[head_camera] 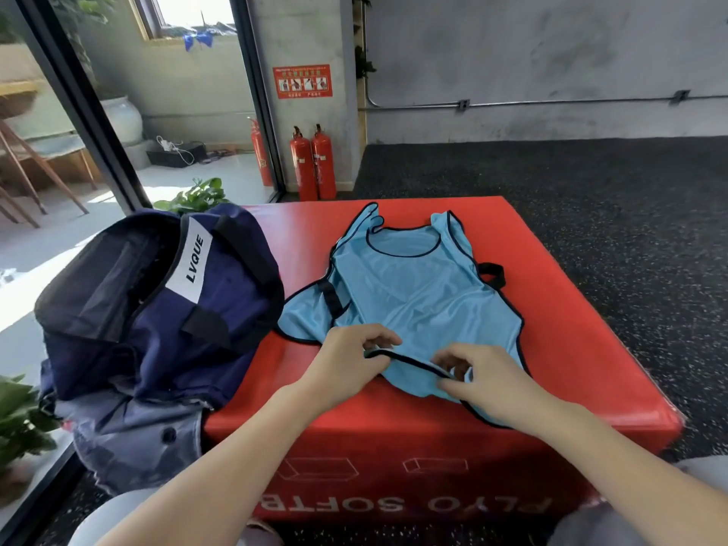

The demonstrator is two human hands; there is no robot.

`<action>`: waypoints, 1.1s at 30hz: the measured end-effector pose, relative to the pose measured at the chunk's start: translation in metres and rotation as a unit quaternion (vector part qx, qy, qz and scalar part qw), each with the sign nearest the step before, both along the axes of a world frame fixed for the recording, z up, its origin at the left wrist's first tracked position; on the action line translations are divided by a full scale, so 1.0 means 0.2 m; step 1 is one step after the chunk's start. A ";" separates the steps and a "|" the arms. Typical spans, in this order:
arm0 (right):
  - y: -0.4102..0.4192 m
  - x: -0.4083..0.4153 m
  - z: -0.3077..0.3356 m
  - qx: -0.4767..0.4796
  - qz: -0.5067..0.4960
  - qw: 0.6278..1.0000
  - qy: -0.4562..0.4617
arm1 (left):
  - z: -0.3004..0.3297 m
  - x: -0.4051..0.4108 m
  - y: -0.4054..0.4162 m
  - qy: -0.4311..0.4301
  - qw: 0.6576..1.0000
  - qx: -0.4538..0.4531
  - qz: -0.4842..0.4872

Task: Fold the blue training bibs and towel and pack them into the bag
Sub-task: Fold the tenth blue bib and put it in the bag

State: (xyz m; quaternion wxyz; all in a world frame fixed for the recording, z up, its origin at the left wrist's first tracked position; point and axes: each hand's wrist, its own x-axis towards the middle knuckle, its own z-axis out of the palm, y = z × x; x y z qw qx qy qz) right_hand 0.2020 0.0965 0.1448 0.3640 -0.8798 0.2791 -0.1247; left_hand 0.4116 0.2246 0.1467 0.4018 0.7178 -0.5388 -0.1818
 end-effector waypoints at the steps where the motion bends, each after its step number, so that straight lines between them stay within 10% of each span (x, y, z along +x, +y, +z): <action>1: -0.03 -0.02 0.02 -0.010 0.002 1.000 0.017 | 0.02 0.02 -0.01 -0.007 1.000 -0.004 0.009; 12: -0.68 0.07 0.48 -0.170 -0.135 0.974 0.067 | 0.49 0.62 -0.28 -0.174 0.978 0.026 0.110; 20: -0.84 0.22 0.74 -0.222 -0.225 0.948 -0.047 | 0.89 0.75 -0.46 -0.220 0.951 -0.109 0.189; 33: -0.39 0.05 -0.11 -0.261 -0.011 0.959 0.109 | -0.21 0.61 -0.01 -0.267 0.955 0.100 0.087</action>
